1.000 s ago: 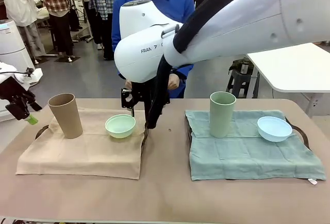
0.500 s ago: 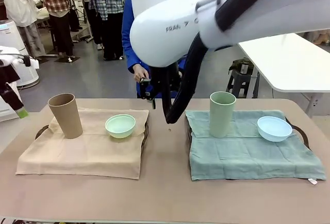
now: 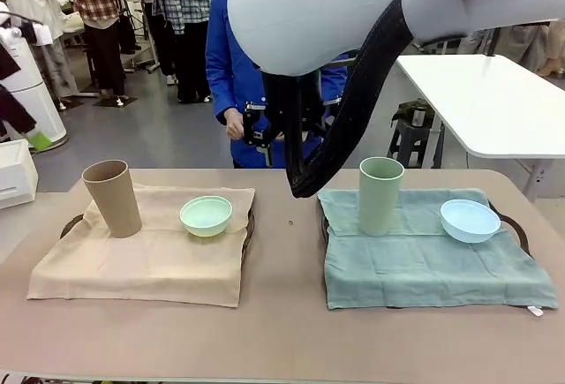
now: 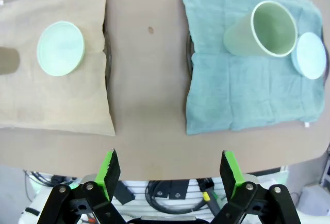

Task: Set up a tray with a mat and arrange the tableware.
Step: Place the Picnic Bowl and Reusable plastic cup back onto the Handle tray in front of the human's position.

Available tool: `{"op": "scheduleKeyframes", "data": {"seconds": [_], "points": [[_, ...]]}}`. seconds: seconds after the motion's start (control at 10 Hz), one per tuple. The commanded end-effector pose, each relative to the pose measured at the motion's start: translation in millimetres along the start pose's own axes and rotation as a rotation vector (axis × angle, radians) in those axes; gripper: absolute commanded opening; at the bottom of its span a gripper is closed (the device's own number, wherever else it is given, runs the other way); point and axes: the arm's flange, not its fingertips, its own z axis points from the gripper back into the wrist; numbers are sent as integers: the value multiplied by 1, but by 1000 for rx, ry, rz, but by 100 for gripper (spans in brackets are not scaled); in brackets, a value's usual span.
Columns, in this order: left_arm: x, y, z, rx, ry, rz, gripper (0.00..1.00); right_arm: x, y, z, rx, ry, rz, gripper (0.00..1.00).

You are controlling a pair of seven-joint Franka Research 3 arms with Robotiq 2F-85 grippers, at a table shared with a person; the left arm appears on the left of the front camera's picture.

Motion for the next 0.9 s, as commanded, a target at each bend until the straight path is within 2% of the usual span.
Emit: {"op": "scheduleKeyframes", "data": {"seconds": [0.0, 0.1, 0.8], "points": [[6, -2, -4, -30, 12, 9, 100, 0, -7, -20, 49, 12, 15, 100], [0, 0, 0, 0, 0, 0, 100, 0, 0, 0, 0, 0, 0, 100], [0, 0, 0, 0, 0, 0, 100, 0, 0, 0, 0, 0, 0, 100]]}}
